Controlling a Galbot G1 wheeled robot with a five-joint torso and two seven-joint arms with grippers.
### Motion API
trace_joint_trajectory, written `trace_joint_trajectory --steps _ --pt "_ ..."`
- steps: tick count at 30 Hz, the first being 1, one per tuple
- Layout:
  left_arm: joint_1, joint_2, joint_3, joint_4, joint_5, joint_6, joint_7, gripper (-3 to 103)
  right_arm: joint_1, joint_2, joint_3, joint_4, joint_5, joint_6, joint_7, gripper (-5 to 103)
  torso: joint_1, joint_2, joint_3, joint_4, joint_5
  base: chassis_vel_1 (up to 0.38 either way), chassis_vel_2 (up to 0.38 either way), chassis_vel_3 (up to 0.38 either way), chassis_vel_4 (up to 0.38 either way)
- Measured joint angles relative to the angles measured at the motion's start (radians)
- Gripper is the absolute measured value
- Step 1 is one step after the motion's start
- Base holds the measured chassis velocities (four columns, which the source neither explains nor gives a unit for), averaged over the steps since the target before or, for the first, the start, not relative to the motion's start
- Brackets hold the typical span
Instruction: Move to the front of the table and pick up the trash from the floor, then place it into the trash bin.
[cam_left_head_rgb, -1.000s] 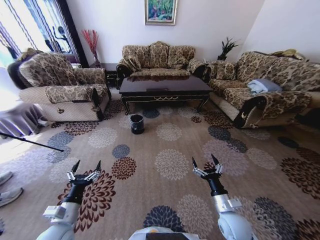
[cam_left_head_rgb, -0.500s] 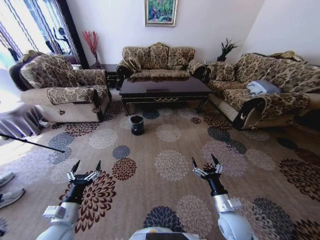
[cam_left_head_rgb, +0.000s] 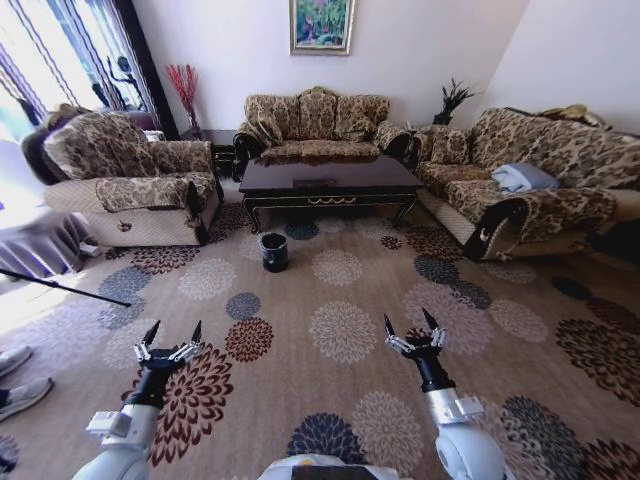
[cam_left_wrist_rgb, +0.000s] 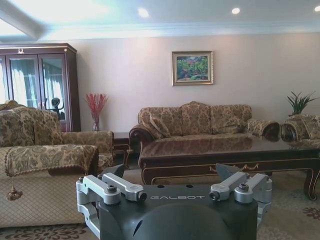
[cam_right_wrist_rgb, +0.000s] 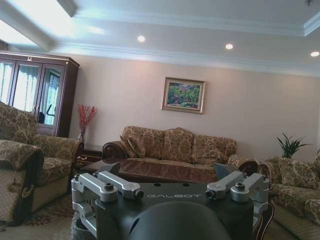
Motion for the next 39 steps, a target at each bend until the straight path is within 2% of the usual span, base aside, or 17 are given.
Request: trace_joint_trajectory --steps 8,39 --pt "0.000 0.000 0.000 0.000 0.000 0.000 0.000 100 0.000 0.000 0.000 0.000 0.000 0.000 0.000 100 0.016 0.033 0.016 0.0000 0.0000 0.000 0.000 0.000 0.000" --pt "0.000 0.000 0.000 0.000 0.000 0.000 0.000 100 0.000 0.000 0.000 0.000 0.000 0.000 0.000 100 0.013 0.024 0.011 0.0000 0.0000 0.000 0.000 0.000 0.000"
